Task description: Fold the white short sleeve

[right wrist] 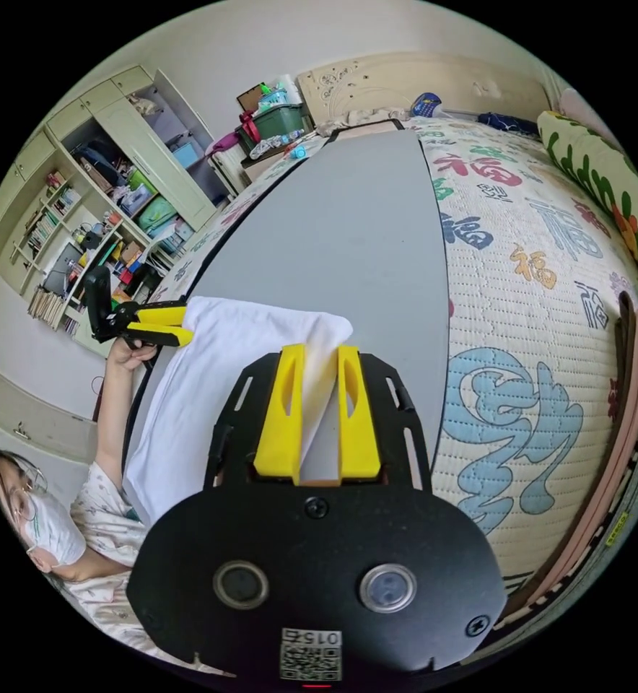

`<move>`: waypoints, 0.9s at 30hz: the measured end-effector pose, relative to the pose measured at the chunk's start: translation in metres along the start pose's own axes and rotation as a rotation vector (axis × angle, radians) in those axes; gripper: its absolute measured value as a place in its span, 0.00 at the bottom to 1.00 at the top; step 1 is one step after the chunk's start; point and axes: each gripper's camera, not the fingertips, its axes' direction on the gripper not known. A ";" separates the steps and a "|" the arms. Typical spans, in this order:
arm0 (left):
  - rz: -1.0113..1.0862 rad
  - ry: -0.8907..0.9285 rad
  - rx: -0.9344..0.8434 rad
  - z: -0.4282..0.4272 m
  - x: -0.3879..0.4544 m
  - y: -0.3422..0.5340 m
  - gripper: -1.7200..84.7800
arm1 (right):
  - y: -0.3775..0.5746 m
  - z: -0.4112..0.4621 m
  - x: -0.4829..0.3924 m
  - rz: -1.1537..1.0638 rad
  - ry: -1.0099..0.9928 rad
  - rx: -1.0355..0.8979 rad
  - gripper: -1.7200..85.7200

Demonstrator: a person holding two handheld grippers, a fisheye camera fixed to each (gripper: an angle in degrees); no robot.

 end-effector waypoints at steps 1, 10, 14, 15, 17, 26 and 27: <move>0.008 0.018 -0.007 -0.004 -0.004 -0.006 0.11 | 0.004 0.004 -0.007 -0.018 -0.014 -0.022 0.08; 0.131 0.005 0.463 -0.183 0.058 -0.014 0.04 | 0.121 -0.122 -0.089 -0.193 -0.093 0.372 0.06; 0.268 0.007 0.647 -0.280 0.150 -0.048 0.04 | 0.205 -0.238 -0.145 -0.323 -0.033 0.563 0.05; 0.295 -0.004 0.666 -0.293 0.167 -0.055 0.04 | 0.219 -0.252 -0.153 -0.339 -0.009 0.593 0.05; 0.408 -0.059 0.731 -0.338 0.238 -0.086 0.03 | 0.276 -0.300 -0.180 -0.394 0.110 0.709 0.05; 0.604 0.004 0.852 -0.402 0.413 -0.239 0.03 | 0.437 -0.390 -0.204 -0.386 0.482 0.973 0.03; 0.609 0.016 0.852 -0.402 0.421 -0.251 0.03 | 0.443 -0.392 -0.202 -0.377 0.506 0.979 0.03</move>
